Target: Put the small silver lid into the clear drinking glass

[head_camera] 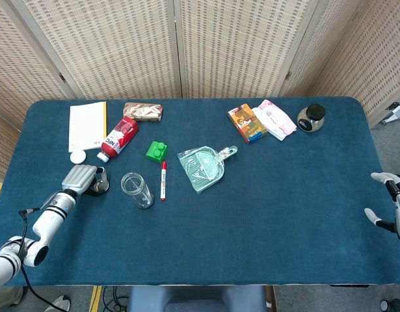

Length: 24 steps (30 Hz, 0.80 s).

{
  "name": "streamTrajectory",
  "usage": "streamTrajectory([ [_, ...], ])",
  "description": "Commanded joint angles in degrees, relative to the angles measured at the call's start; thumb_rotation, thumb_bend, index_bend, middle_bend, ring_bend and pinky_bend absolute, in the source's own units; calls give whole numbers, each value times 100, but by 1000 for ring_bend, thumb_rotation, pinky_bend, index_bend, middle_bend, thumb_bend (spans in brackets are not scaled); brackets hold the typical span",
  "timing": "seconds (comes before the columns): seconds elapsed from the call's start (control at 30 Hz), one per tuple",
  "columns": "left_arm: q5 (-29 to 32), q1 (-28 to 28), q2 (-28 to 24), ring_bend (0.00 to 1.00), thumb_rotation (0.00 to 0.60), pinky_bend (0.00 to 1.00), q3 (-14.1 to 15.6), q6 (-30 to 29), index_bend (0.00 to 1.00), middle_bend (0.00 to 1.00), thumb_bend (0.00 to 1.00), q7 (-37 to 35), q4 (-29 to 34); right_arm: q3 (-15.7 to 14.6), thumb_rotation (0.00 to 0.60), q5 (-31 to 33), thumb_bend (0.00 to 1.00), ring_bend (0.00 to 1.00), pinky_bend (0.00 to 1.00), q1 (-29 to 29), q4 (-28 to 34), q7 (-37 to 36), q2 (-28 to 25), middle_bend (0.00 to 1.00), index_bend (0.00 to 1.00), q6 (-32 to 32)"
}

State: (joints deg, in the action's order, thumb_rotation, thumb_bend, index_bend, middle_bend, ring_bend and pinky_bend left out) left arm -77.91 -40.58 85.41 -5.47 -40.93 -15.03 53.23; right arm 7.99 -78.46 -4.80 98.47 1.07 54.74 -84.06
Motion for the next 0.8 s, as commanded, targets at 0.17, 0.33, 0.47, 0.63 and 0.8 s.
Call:
streamTrajectory([
  [0.17, 54, -31, 86, 1000, 600, 1000, 10, 72, 525, 1000, 321, 5, -122, -12, 600, 15, 160, 198, 334, 31, -15, -23, -2, 261, 262, -18],
  [0.33, 101, -57, 127, 1000, 600, 1000, 8, 137, 534, 1000, 321, 20, -189, -14, 600, 20, 161, 200, 334, 43, -28, -37, 3, 261, 262, -25],
  [0.47, 115, -63, 152, 1000, 600, 1000, 9, 136, 551, 1000, 324, 40, -222, -19, 600, 23, 161, 201, 334, 52, -35, -45, 5, 261, 262, -27],
  [0.63, 144, -79, 195, 1000, 600, 1000, 2, 164, 565, 1000, 335, 46, -272, -22, 600, 24, 161, 200, 334, 66, -38, -49, 10, 261, 262, -39],
  [0.8, 153, -78, 234, 1000, 600, 1000, 3, 159, 578, 1000, 358, 30, -331, -18, 600, 34, 161, 201, 334, 81, -33, -53, 1, 261, 262, -53],
])
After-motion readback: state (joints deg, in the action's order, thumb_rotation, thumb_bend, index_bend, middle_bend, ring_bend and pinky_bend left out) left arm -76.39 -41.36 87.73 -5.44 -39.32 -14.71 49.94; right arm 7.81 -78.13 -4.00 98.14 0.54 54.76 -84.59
